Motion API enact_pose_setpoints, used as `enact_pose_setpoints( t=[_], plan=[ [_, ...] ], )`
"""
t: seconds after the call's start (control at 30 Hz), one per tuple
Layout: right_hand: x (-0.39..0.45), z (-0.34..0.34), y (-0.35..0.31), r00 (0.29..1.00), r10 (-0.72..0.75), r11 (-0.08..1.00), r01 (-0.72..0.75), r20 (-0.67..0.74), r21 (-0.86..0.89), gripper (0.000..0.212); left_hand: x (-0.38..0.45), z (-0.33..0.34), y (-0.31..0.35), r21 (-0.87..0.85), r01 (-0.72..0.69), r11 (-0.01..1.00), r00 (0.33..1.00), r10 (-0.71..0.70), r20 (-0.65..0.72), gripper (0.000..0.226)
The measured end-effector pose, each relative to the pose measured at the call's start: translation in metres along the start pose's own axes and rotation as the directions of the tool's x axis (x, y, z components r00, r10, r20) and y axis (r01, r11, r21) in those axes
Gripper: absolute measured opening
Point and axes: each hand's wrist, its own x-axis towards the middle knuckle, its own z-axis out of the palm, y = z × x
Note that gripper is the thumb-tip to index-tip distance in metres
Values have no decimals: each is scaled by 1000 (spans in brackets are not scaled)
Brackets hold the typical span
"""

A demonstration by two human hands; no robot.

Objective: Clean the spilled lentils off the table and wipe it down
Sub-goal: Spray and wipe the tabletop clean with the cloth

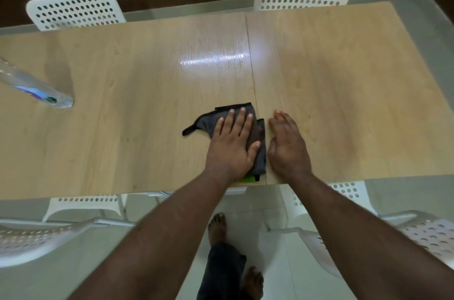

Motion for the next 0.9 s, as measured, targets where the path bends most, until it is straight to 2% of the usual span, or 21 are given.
enact_pose_setpoints(
  t=[0.3, 0.4, 0.5, 0.6, 0.77, 0.9],
  plan=[
    [1, -5, 0, 999, 43, 997, -43, 13, 63, 47, -9, -8, 1, -65, 3, 998, 999, 0, 48, 76],
    [4, -9, -7, 993, 112, 987, -115, 29, 109, 47, -13, -20, -6, -174, 10, 985, 997, 3, 74, 82],
    [5, -8, -39, 979, 202, 974, -197, -40, 111, 38, -28, -38, -37, -256, 13, 967, 998, 3, 61, 83],
    [12, -1, -83, 990, 119, 991, -114, -78, 66, 37, -48, -50, -83, -244, 69, 967, 997, -58, 53, 78],
    [51, 36, -189, 985, -74, 996, 65, 155, 62, 39, -80, -73, -194, -239, 249, 939, 969, -240, 66, 79],
    [79, 83, -269, 910, -144, 989, 123, 389, 76, 44, -102, -88, -278, -239, 405, 882, 914, -390, 111, 83]
  ],
)
